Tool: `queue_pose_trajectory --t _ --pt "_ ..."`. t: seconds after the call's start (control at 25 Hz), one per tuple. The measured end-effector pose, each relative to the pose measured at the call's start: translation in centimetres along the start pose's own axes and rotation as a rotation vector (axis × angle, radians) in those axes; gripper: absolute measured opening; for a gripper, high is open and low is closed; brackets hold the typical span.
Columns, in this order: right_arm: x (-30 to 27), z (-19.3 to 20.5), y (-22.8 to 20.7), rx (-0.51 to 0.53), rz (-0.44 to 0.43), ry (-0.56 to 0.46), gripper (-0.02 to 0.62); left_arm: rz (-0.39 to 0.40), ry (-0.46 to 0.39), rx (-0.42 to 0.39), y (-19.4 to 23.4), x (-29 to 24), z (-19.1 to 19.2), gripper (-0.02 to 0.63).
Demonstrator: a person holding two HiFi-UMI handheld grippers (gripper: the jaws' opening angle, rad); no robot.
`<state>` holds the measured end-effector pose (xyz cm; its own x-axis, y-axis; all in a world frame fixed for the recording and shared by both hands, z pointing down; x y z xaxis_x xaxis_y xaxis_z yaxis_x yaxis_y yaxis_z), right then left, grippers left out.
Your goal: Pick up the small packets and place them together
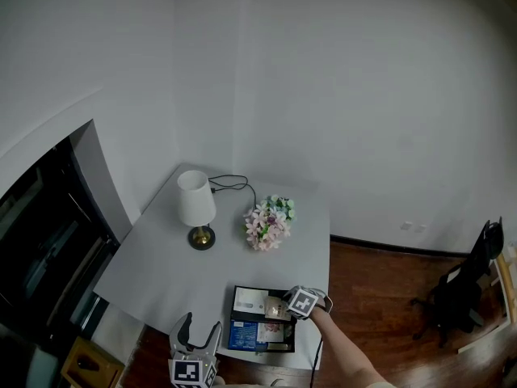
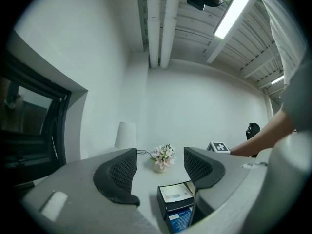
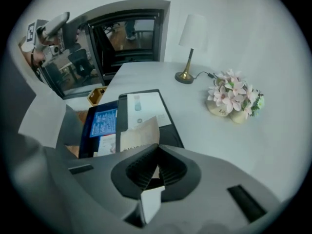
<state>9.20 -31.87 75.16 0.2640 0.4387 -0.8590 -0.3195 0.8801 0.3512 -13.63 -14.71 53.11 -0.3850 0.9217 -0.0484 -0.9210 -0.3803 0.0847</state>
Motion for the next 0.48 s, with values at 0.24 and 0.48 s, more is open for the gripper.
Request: queue_pose_trajectory --t 0.24,0.48 --pt "-2.9 -0.7 -0.7 0.044 0.12 -0.017 0.049 -0.017 -0.006 -0.014 0.3 0.4 -0.4 0.31" --pt "2.5 -4.0 -2.0 -0.161 0.255 -0.305 0.353 0.006 0.012 -0.028 0.2 0.1 -0.3 0.31"
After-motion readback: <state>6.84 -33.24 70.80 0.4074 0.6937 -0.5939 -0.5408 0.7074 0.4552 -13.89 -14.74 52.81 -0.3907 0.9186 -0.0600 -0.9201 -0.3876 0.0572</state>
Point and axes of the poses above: the fingertips, and each gripper's own axes: x backward along the fingers, y to its left, z out of its underside, the point moved 1 cm from there along x, backward along the fingers, and after that the axes turned 14 degrees about z, right-handed, at the moved point
